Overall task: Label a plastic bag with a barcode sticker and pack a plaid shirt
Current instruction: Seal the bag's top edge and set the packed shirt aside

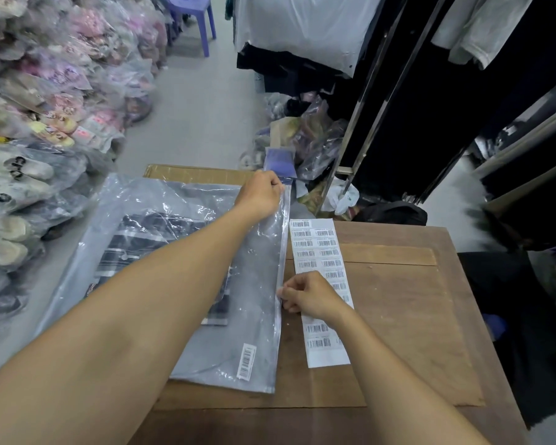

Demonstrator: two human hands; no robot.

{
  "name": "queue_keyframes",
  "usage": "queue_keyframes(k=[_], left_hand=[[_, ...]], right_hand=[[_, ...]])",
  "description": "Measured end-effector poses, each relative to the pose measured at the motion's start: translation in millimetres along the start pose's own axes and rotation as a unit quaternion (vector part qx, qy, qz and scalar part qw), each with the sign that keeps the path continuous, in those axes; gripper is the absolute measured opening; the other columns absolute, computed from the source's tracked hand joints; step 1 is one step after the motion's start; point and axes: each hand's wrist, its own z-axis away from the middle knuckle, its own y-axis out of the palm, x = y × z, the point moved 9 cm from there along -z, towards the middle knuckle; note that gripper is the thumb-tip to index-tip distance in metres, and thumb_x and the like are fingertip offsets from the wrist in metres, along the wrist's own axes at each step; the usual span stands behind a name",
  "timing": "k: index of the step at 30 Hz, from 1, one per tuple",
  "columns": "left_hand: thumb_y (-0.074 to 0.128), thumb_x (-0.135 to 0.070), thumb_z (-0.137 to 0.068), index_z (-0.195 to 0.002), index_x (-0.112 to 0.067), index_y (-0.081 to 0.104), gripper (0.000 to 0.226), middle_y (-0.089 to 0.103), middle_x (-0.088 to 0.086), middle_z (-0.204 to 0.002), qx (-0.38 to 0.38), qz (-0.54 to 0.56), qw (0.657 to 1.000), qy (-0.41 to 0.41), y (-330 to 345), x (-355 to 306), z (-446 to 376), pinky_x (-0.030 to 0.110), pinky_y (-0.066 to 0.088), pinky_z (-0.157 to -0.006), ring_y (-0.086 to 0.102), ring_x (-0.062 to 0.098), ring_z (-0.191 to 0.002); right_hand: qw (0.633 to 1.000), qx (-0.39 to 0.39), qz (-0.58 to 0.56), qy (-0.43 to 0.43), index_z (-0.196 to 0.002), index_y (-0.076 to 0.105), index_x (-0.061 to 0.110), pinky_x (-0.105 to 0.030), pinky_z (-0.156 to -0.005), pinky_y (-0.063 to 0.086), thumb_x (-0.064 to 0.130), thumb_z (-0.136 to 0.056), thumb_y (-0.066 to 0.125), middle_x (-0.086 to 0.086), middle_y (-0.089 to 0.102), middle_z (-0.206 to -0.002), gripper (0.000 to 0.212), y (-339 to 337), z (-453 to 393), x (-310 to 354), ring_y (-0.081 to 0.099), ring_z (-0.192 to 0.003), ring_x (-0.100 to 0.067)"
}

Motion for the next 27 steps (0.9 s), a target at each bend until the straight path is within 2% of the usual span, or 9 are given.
queue_keyframes(k=[3, 6, 10, 14, 18, 21, 24, 25, 27], left_hand=[[0.056, -0.018, -0.097, -0.088, -0.004, 0.068, 0.021, 0.067, 0.005, -0.107, 0.0, 0.005, 1.0, 0.001, 2.3, -1.3, -0.7, 0.039, 0.052, -0.086, 0.063, 0.025, -0.097], [0.055, -0.016, -0.097, -0.081, -0.008, 0.064, 0.02, 0.067, 0.004, -0.103, 0.005, 0.003, 1.0, 0.005, 5.2, -4.3, -0.3, 0.033, 0.048, -0.078, 0.063, 0.025, -0.097], [0.054, -0.013, -0.096, -0.076, -0.013, 0.061, 0.02, 0.065, 0.002, -0.099, 0.002, 0.002, 1.0, 0.002, 6.7, -5.6, -1.5, 0.031, 0.046, -0.079, 0.06, 0.023, -0.091], [0.052, -0.011, -0.095, -0.075, -0.014, 0.057, 0.021, 0.06, 0.001, -0.087, -0.007, -0.003, 1.0, -0.006, 5.2, -5.0, -5.1, 0.032, 0.044, -0.073, 0.054, 0.023, -0.08], [0.053, -0.018, -0.097, -0.064, -0.019, 0.051, 0.033, 0.062, 0.004, -0.09, -0.013, 0.011, 1.0, -0.026, 4.0, -2.2, -8.0, 0.033, 0.044, -0.073, 0.055, 0.023, -0.082], [0.053, -0.015, -0.096, -0.083, -0.013, 0.065, 0.018, 0.069, 0.006, -0.105, -0.019, 0.021, 0.999, -0.038, 2.8, -0.7, -8.6, 0.029, 0.041, -0.072, 0.056, 0.021, -0.086], [0.051, -0.012, -0.095, -0.089, -0.012, 0.068, 0.018, 0.071, 0.005, -0.115, -0.026, 0.03, 0.999, -0.037, -0.6, -2.1, -10.0, 0.026, 0.04, -0.073, 0.062, 0.024, -0.096], [0.052, -0.013, -0.095, -0.092, -0.01, 0.07, 0.018, 0.071, 0.005, -0.115, -0.028, 0.033, 0.998, -0.037, -2.0, -2.5, -10.6, 0.025, 0.041, -0.074, 0.063, 0.025, -0.101], [0.053, -0.014, -0.095, -0.097, -0.007, 0.071, 0.02, 0.072, 0.006, -0.115, -0.028, 0.037, 0.998, -0.04, -2.8, -2.4, -11.6, 0.024, 0.04, -0.074, 0.063, 0.024, -0.101]], right_hand=[[0.999, 0.028, -0.015, 0.018, -0.098, 0.07, -0.007, -0.023, -0.066, 0.061, 0.012, -0.091, 0.07, -0.01, 0.069, -0.072, 0.02, 4.9, 6.5, -2.8, 0.067, -0.06, -0.01], [0.996, 0.067, -0.04, 0.048, -0.1, 0.07, -0.009, -0.024, -0.069, 0.063, 0.009, -0.091, 0.07, -0.013, 0.071, -0.078, 0.02, 12.3, 13.7, -7.4, 0.069, -0.064, -0.014], [0.988, 0.131, -0.028, 0.082, -0.091, 0.07, -0.004, -0.026, -0.068, 0.064, 0.006, -0.088, 0.071, -0.014, 0.072, -0.079, 0.011, 23.2, 27.8, -12.2, 0.072, -0.07, -0.018], [0.976, 0.181, -0.008, 0.12, -0.104, 0.067, -0.014, -0.031, -0.072, 0.064, 0.005, -0.086, 0.074, -0.017, 0.072, -0.081, 0.027, 34.1, 39.6, -24.6, 0.073, -0.072, -0.021], [0.957, 0.251, -0.003, 0.143, -0.086, 0.068, -0.003, -0.034, -0.077, 0.063, 0.001, -0.086, 0.072, -0.02, 0.071, -0.082, 0.006, 52.9, 54.5, -35.9, 0.073, -0.072, -0.023], [0.94, 0.302, -0.001, 0.161, -0.082, 0.069, -0.001, -0.033, -0.077, 0.063, -0.002, -0.087, 0.07, -0.021, 0.07, -0.083, 0.005, 66.1, 64.8, -43.9, 0.073, -0.072, -0.023], [0.925, 0.336, -0.001, 0.178, -0.083, 0.069, -0.003, -0.031, -0.074, 0.064, -0.004, -0.088, 0.068, -0.022, 0.07, -0.082, 0.005, 75.8, 74.2, -48.7, 0.074, -0.067, -0.02], [0.921, 0.343, 0.003, 0.184, -0.087, 0.069, -0.005, -0.031, -0.075, 0.064, -0.004, -0.088, 0.068, -0.021, 0.07, -0.083, 0.002, 78.3, 77.3, -50.0, 0.074, -0.068, -0.02], [0.918, 0.347, 0.01, 0.192, -0.1, 0.067, -0.013, -0.031, -0.077, 0.063, -0.004, -0.089, 0.068, -0.022, 0.07, -0.085, 0.015, 80.8, 80.6, -52.7, 0.073, -0.069, -0.02]])
